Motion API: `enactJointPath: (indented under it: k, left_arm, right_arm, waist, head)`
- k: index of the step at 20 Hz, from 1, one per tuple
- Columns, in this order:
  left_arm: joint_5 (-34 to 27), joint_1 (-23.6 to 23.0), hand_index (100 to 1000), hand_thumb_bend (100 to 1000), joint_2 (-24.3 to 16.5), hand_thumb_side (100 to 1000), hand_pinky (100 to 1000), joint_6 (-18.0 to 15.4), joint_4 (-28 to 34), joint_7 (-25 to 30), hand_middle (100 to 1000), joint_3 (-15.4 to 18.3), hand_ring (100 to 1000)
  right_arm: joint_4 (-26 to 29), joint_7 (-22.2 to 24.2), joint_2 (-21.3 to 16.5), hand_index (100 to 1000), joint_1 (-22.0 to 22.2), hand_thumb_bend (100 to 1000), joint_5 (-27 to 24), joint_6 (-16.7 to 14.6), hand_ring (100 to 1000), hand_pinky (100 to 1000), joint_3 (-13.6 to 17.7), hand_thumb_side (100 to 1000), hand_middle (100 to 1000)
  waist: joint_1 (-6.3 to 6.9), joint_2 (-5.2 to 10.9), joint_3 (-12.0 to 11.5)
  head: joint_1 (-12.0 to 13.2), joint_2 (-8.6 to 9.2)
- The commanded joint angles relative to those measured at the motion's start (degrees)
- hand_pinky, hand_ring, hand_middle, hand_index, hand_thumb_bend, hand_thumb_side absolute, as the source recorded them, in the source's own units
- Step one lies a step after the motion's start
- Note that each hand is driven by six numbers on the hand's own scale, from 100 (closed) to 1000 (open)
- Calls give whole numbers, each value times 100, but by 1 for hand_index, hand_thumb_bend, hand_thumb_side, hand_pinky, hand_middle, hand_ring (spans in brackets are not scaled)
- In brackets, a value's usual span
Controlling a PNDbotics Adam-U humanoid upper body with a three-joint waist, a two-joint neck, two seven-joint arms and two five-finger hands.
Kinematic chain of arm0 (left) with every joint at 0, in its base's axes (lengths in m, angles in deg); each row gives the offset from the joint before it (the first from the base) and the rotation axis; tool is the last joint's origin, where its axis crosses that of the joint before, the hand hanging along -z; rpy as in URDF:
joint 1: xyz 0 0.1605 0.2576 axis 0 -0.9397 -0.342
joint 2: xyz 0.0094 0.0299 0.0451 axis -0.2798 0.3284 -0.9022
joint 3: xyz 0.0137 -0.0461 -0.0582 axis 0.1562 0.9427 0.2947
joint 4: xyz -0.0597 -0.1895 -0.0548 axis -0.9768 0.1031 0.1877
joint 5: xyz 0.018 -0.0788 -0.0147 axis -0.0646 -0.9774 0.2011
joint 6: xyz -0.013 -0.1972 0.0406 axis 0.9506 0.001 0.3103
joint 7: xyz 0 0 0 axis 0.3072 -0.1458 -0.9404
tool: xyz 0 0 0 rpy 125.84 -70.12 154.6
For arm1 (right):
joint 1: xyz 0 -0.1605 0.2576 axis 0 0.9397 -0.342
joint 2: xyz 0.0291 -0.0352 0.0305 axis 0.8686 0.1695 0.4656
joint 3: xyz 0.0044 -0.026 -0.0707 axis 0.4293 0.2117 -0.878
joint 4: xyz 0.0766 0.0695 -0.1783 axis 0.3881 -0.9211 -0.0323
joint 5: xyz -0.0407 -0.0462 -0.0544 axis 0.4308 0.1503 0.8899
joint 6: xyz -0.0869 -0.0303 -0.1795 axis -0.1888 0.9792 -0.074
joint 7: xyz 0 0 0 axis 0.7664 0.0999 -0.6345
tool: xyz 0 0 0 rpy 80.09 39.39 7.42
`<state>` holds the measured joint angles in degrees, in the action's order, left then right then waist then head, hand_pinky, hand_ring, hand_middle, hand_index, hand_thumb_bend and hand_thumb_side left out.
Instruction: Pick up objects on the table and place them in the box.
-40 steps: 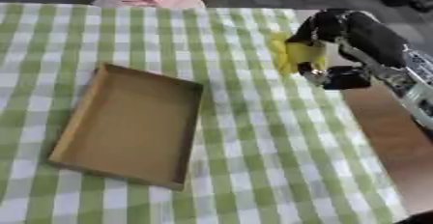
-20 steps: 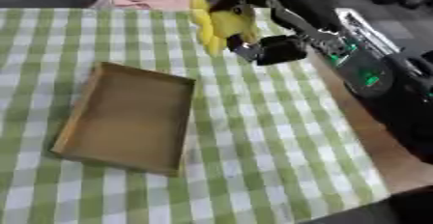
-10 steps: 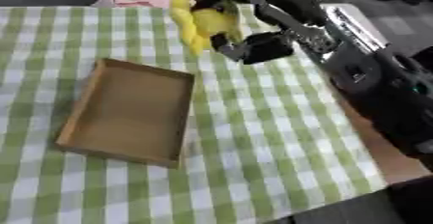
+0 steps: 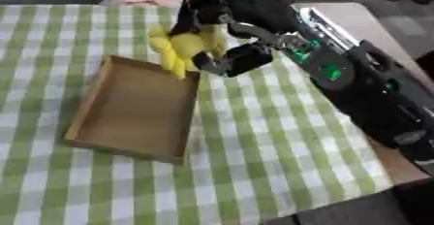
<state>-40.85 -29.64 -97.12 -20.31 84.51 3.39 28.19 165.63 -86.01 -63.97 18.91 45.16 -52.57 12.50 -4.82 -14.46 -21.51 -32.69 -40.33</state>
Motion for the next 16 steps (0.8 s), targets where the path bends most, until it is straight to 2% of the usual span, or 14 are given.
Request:
enactJointPath:
  k: [1, 2, 3, 4, 13, 16]
  left_arm:
    - [-1, 164, 630, 250, 14, 369, 656, 5, 81, -37, 751, -68, 745]
    - [-10, 190, 631, 252, 50, 369, 656, 7, 81, -38, 751, -90, 745]
    - [-19, 211, 631, 258, 82, 378, 656, 8, 81, -38, 751, -109, 745]
    - [-28, 229, 631, 251, 112, 373, 656, 12, 81, -35, 751, -125, 745]
    - [-119, 361, 626, 237, 282, 388, 657, 30, 81, 73, 755, -167, 747]
    - [-147, 387, 624, 231, 313, 393, 658, 41, 81, 114, 756, -162, 748]
  right_arm:
    - [-188, 19, -61, 727, -121, 100, 185, -74, 621, 661, -29, 187, 585]
    - [-261, 6, -48, 727, -145, 100, 221, -92, 621, 661, -44, 188, 586]
    - [-331, -8, -37, 728, -169, 100, 256, -110, 621, 661, -55, 149, 586]
    - [-396, -22, -28, 727, -191, 100, 291, -130, 621, 661, -67, 192, 586]
    - [-919, -70, 164, 729, -483, 100, 709, -310, 627, 668, -217, 217, 592]
    - [-1060, -89, 250, 728, -568, 100, 857, -352, 627, 668, -273, 217, 592]
  waist:
    - [7, 110, -50]
    - [-4, 108, -83]
    - [-14, 104, -113]
    - [-26, 99, -144]
    - [-126, -28, -397]
    - [-147, -66, -438]
  head:
    - [-109, -53]
    - [-150, -54]
    - [-185, -49]
    - [-218, -45]
    - [-524, 18]
    - [-513, 14]
